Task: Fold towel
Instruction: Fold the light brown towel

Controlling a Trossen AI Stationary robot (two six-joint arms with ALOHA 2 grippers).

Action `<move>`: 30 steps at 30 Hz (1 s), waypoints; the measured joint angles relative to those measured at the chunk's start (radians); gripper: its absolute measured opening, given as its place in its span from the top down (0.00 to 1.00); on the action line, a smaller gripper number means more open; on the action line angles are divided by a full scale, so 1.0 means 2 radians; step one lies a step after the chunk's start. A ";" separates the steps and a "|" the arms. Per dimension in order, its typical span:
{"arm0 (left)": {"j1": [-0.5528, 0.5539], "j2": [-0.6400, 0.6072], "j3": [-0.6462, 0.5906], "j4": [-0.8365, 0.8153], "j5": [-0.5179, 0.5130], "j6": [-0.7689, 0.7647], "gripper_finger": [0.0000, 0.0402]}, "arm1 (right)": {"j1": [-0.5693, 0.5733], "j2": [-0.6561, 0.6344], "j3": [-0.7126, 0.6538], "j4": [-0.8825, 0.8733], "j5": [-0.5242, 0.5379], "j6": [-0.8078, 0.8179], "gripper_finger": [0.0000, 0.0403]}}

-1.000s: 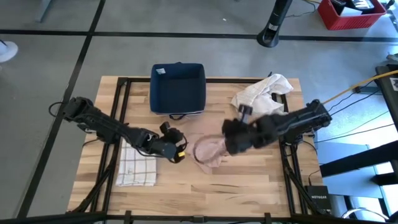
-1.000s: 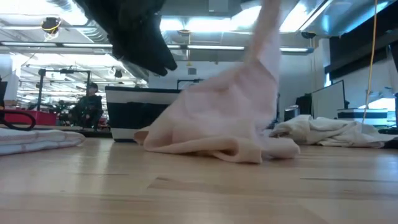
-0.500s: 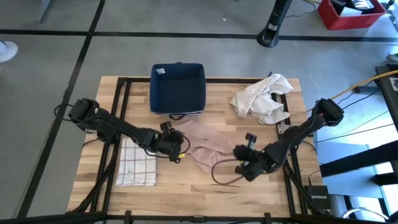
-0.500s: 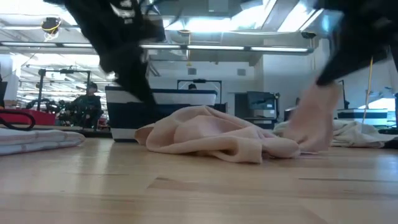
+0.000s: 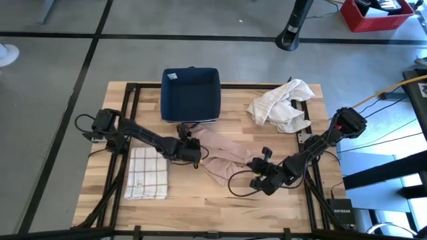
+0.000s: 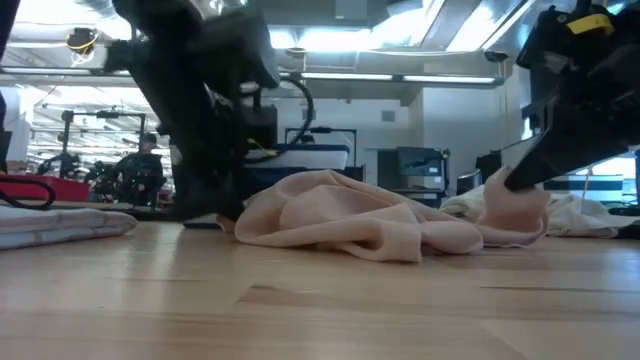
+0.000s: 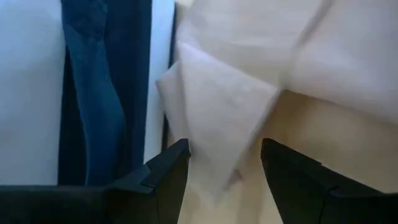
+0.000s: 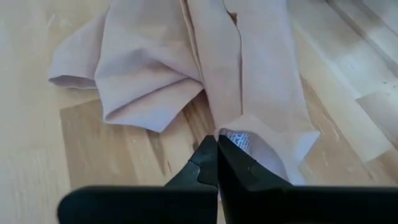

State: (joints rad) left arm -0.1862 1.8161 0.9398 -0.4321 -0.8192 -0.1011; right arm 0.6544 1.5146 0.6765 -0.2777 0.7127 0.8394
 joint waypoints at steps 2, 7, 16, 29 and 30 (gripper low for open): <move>0.007 0.007 0.000 0.009 0.000 0.006 0.53 | 0.000 0.000 0.000 0.003 0.008 0.000 1.00; 0.012 0.004 0.000 0.010 -0.001 0.008 0.72 | 0.000 0.000 0.000 0.006 0.010 -0.005 1.00; -0.029 -0.073 0.064 -0.113 0.008 -0.052 0.97 | 0.008 -0.039 0.046 -0.071 0.006 -0.038 1.00; -0.048 -0.226 0.238 -0.275 0.099 -0.113 1.00 | 0.010 -0.196 0.220 -0.327 0.154 -0.160 1.00; -0.045 -0.236 0.248 -0.276 0.099 -0.110 1.00 | 0.010 -0.206 0.236 -0.335 0.167 -0.176 1.00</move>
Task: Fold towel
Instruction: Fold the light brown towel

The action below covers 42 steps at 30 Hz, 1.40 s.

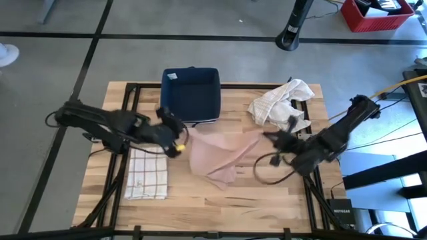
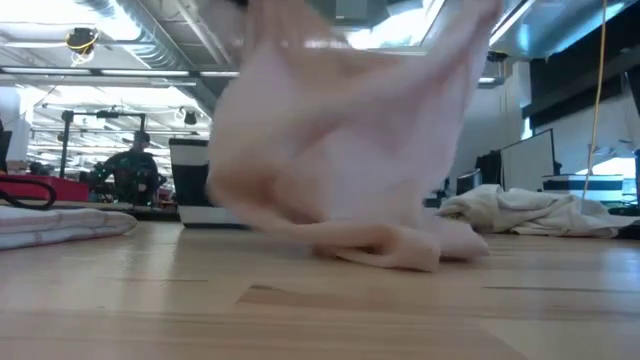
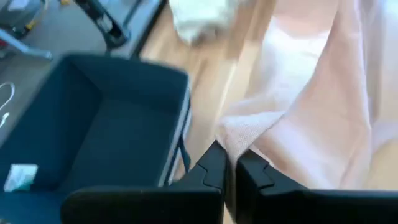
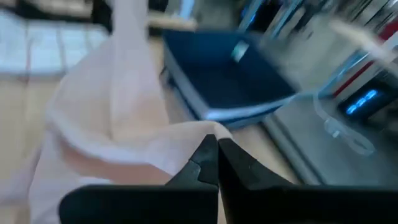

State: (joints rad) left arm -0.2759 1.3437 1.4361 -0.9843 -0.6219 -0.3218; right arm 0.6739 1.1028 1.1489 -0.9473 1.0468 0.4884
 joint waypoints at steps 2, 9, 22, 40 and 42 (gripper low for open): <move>0.006 -0.019 0.018 -0.001 0.000 0.009 0.99 | 0.000 -0.016 0.033 -0.003 0.024 -0.027 1.00; 0.032 -0.062 0.051 0.001 -0.007 0.043 0.99 | -0.001 -0.047 0.150 0.002 0.066 -0.109 0.99; 0.057 -0.070 0.051 -0.004 0.005 0.069 1.00 | 0.000 -0.059 0.184 -0.100 0.018 -0.069 0.99; -0.032 -0.041 0.043 -0.107 0.146 -0.059 1.00 | 0.012 -0.038 0.084 -0.102 -0.152 0.046 1.00; -0.046 -0.041 0.043 -0.092 0.166 -0.072 1.00 | 0.032 -0.039 0.084 -0.072 -0.175 0.046 1.00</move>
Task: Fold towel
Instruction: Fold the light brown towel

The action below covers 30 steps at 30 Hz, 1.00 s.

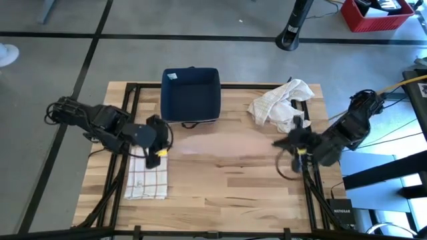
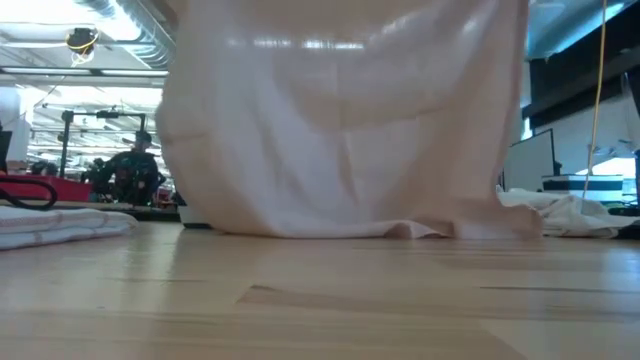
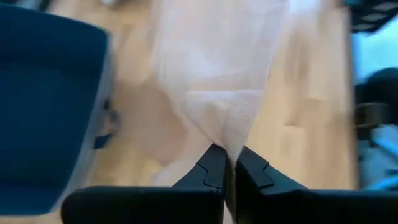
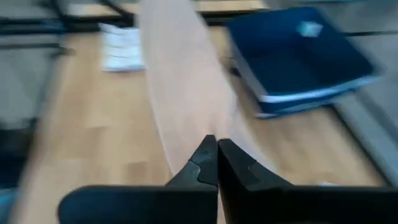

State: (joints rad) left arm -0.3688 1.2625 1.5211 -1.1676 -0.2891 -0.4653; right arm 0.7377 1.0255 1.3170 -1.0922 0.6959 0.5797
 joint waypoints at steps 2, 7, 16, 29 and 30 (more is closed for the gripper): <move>-0.015 0.000 0.000 0.008 0.014 -0.013 1.00 | 0.018 0.000 0.000 0.023 -0.026 0.000 1.00; -0.047 0.000 0.000 0.005 0.020 -0.039 1.00 | 0.051 0.000 0.000 0.036 -0.043 0.019 1.00; -0.048 -0.004 0.049 0.004 0.001 -0.005 0.99 | 0.071 -0.006 0.052 0.037 0.062 -0.036 1.00; 0.058 -0.002 0.054 -0.036 -0.176 0.090 0.99 | -0.016 -0.021 0.053 -0.142 0.255 -0.006 1.00; 0.069 -0.002 0.054 -0.031 -0.191 0.104 0.99 | -0.026 -0.023 0.053 -0.144 0.271 -0.017 1.00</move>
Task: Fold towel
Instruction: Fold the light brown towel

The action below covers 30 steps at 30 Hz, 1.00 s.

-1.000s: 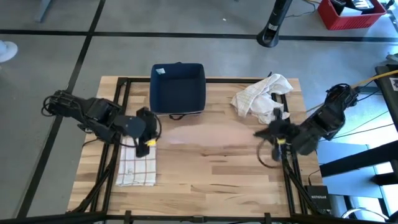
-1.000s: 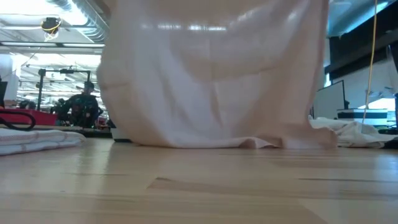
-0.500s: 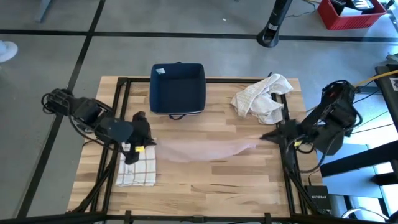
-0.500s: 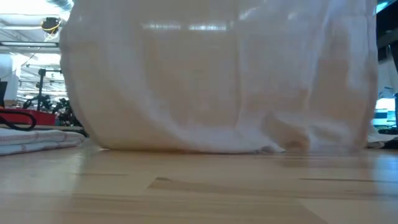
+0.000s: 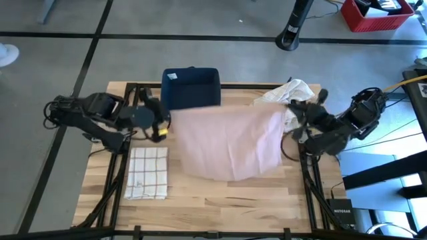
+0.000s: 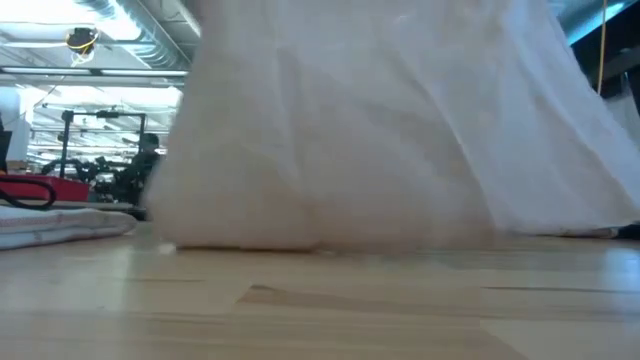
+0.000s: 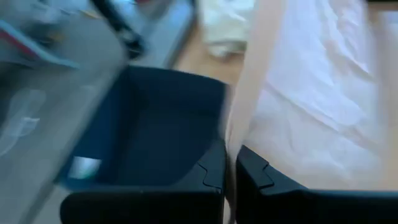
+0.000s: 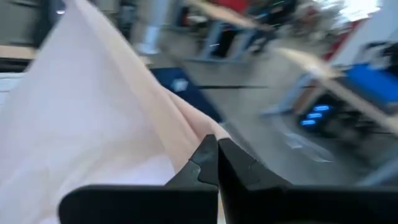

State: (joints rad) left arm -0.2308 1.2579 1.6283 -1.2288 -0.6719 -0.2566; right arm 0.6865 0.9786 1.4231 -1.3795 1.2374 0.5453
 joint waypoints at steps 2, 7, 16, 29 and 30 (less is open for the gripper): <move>0.021 0.000 0.000 0.016 -0.031 0.033 0.99 | -0.018 -0.004 0.000 0.000 0.029 -0.028 1.00; 0.046 -0.001 0.004 0.081 -0.049 0.108 0.99 | -0.043 -0.018 0.000 0.041 0.060 -0.134 1.00; -0.022 -0.002 0.057 0.062 -0.045 0.088 0.99 | -0.042 -0.020 0.000 0.108 -0.100 -0.194 1.00; -0.103 0.022 0.014 -0.020 0.050 -0.089 0.99 | -0.042 -0.009 -0.060 0.069 -0.316 -0.028 1.00; -0.110 0.025 0.006 -0.019 0.063 -0.100 0.99 | -0.042 -0.009 -0.075 0.078 -0.339 -0.015 1.00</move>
State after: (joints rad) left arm -0.4515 1.3080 1.6404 -1.2675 -0.5462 -0.4557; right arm 0.6025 0.9602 1.2722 -1.2239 0.5587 0.5158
